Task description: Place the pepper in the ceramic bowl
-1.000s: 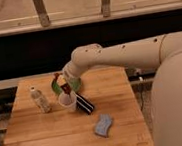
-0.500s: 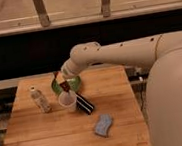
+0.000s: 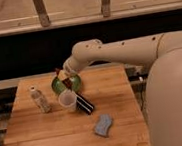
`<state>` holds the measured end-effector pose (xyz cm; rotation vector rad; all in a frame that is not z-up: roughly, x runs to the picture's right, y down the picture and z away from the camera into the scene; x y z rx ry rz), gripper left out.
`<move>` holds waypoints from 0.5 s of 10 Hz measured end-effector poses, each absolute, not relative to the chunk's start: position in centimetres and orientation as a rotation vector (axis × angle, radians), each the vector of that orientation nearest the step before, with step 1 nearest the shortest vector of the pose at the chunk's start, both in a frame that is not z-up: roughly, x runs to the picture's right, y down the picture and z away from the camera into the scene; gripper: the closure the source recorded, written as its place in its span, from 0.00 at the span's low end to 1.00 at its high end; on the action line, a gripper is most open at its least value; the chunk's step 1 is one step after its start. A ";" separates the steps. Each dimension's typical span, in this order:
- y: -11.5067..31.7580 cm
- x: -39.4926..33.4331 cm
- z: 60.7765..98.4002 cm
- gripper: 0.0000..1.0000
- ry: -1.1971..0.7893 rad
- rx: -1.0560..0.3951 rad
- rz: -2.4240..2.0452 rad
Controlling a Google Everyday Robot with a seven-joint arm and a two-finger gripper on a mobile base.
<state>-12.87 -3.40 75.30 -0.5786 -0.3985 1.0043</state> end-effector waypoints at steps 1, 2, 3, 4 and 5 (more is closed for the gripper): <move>-4.4 -12.4 75.6 1.00 -0.407 -0.567 1.001; -5.1 -12.1 75.8 1.00 -0.417 -0.555 0.999; -5.9 -11.8 76.0 1.00 -0.430 -0.546 0.999; -6.4 -11.6 76.4 1.00 -0.443 -0.542 1.002; -6.7 -11.5 77.0 1.00 -0.455 -0.545 1.005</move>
